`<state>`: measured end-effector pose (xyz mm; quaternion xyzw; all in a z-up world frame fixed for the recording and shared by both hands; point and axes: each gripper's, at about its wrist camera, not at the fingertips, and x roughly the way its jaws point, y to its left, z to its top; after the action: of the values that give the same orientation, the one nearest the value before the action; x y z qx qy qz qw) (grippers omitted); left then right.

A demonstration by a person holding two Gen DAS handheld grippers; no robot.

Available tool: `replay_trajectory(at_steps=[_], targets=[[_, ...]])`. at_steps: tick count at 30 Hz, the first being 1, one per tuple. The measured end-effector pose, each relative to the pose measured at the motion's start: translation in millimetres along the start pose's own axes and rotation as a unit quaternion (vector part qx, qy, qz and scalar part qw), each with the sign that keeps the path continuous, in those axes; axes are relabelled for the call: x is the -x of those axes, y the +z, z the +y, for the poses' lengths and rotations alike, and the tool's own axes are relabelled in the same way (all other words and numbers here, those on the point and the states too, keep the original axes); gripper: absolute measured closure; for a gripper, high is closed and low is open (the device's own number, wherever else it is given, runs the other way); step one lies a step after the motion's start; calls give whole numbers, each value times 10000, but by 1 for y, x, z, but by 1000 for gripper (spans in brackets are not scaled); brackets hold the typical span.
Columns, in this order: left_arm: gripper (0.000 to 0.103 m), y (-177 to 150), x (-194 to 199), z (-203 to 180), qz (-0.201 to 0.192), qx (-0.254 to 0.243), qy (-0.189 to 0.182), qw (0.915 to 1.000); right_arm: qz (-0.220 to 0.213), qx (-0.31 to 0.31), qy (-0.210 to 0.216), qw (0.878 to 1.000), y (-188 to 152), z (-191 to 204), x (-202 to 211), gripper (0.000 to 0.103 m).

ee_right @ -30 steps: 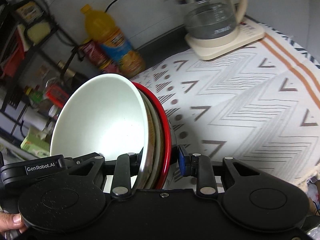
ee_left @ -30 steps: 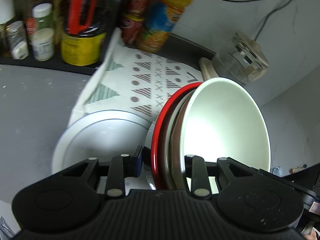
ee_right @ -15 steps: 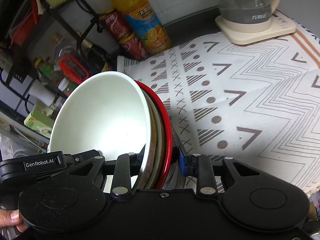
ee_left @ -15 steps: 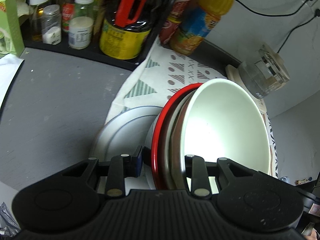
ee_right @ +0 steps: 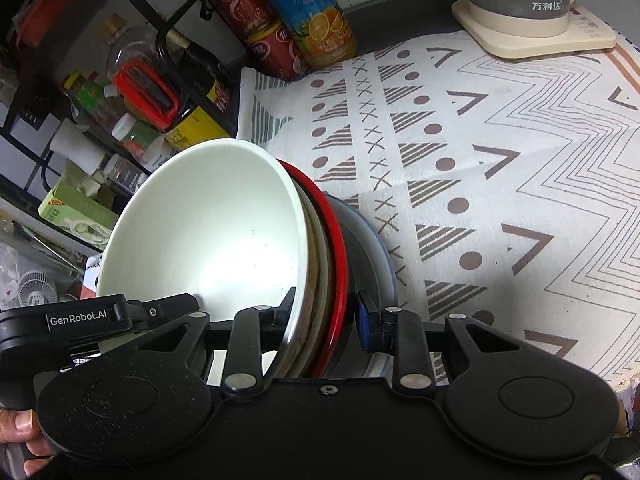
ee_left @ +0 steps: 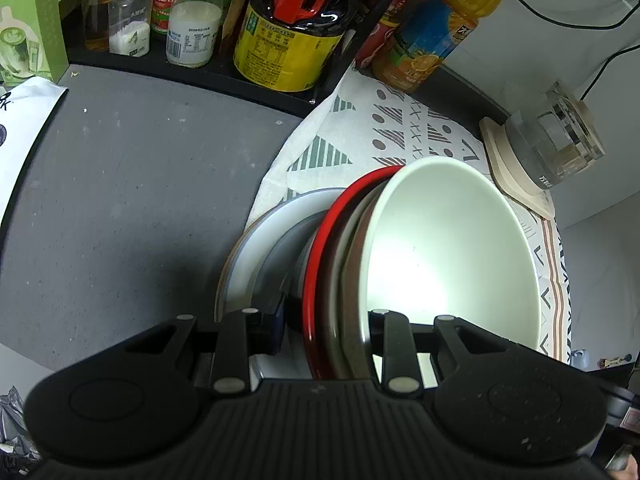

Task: Organize plates and bowls
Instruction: 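Lift the red bowl stack and lower it onto the plate stack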

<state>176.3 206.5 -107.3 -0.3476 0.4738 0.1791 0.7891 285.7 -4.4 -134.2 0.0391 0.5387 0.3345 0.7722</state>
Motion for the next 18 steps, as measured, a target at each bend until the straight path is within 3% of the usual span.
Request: replay_trajectory(at_steps=[18], targets=[[75, 4, -14, 15, 271, -83, -207, 9994, 21, -110, -123, 9999, -1, 5, -7, 73]])
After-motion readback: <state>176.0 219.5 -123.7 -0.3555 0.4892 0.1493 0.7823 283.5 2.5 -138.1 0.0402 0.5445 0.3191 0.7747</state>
